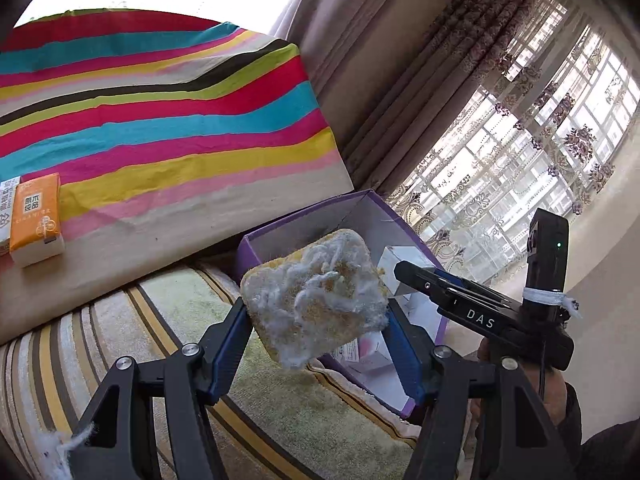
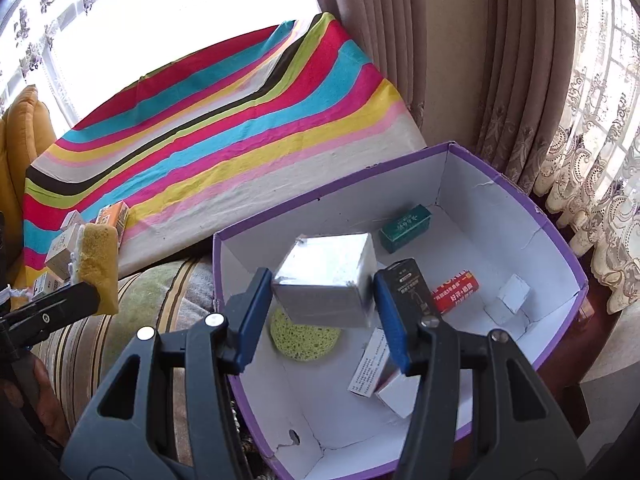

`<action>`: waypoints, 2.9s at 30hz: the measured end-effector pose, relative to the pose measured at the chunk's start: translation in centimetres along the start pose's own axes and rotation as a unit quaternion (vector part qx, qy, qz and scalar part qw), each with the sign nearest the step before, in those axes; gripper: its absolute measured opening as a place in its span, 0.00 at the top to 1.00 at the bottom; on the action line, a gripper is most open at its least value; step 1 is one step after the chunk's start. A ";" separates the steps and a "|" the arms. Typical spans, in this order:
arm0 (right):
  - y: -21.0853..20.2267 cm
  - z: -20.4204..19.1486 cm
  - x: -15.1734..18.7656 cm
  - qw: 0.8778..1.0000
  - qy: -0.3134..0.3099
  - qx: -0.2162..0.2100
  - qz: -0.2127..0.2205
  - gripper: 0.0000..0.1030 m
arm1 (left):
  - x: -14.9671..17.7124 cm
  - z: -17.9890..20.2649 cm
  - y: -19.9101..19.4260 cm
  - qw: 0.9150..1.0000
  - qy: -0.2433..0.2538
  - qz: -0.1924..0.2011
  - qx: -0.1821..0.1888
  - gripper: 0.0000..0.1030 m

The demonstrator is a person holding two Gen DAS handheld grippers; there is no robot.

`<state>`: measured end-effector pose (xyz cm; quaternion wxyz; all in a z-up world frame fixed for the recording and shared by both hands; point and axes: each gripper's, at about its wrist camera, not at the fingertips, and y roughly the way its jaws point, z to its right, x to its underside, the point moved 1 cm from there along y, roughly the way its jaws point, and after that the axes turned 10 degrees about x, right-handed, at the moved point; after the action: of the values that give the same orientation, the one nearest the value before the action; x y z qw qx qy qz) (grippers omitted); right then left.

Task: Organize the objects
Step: 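Carry both held items over the purple box and open both tools, then withdraw both open tools from the purple box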

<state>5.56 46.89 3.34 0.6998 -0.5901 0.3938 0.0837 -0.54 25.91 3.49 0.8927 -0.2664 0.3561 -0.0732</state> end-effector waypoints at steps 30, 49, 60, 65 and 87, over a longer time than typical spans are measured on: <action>0.5 12.7 0.2 0.994 0.077 0.072 0.000 0.45 | -6.0 8.9 19.8 0.986 0.106 -0.132 0.001 0.35; 1.5 12.1 1.3 0.994 0.083 0.067 -0.023 0.29 | -6.7 7.0 16.5 0.983 0.156 -0.050 -0.081 0.21; 0.2 8.3 0.9 0.997 0.039 0.066 -0.012 0.29 | -5.8 6.1 10.0 0.987 0.126 -0.002 -0.102 0.20; -0.5 6.4 0.7 0.998 0.024 0.055 -0.006 0.29 | -5.2 4.7 6.9 0.987 0.105 0.017 -0.118 0.19; -5.7 -6.7 0.0 0.991 -0.112 0.022 0.075 0.01 | -0.7 -0.7 -9.3 0.958 0.027 0.173 -0.229 0.10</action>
<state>5.81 39.27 7.69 0.7443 -0.5301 0.3577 0.1924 -0.96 17.97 8.41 0.7969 -0.3958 0.4281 0.1583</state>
